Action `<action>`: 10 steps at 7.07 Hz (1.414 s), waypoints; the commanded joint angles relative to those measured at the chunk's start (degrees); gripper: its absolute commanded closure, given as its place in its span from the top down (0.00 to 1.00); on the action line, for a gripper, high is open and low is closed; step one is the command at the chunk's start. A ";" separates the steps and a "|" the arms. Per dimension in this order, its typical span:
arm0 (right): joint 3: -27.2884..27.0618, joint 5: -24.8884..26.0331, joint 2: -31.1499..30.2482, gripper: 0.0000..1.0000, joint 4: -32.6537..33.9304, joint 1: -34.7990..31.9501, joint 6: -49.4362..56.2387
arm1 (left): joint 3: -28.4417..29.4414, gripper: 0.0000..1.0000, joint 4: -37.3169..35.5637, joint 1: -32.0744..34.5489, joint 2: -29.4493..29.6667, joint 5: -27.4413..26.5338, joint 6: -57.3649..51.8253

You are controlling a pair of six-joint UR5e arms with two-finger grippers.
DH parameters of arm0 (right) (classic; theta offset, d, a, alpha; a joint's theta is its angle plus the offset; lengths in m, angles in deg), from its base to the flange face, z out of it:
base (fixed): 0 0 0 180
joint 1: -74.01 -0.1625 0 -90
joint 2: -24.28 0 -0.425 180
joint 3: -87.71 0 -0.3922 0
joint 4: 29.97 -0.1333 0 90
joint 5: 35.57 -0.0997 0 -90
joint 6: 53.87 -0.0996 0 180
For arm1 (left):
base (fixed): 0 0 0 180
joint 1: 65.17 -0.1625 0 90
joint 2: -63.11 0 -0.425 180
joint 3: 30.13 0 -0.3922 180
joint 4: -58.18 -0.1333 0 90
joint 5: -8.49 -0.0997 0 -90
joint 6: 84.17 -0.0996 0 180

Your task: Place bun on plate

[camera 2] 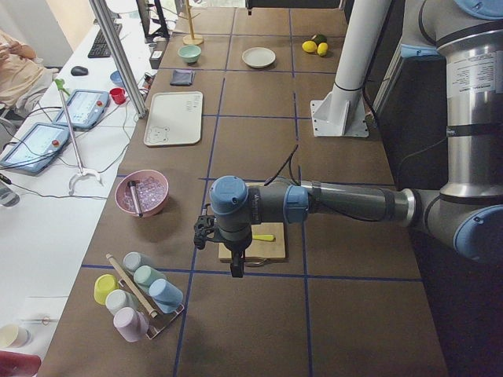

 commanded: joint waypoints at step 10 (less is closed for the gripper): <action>4.15 10.62 -3.75 0.02 -32.41 25.61 -36.87 | 0.13 1.00 0.00 -0.26 0.00 0.01 0.00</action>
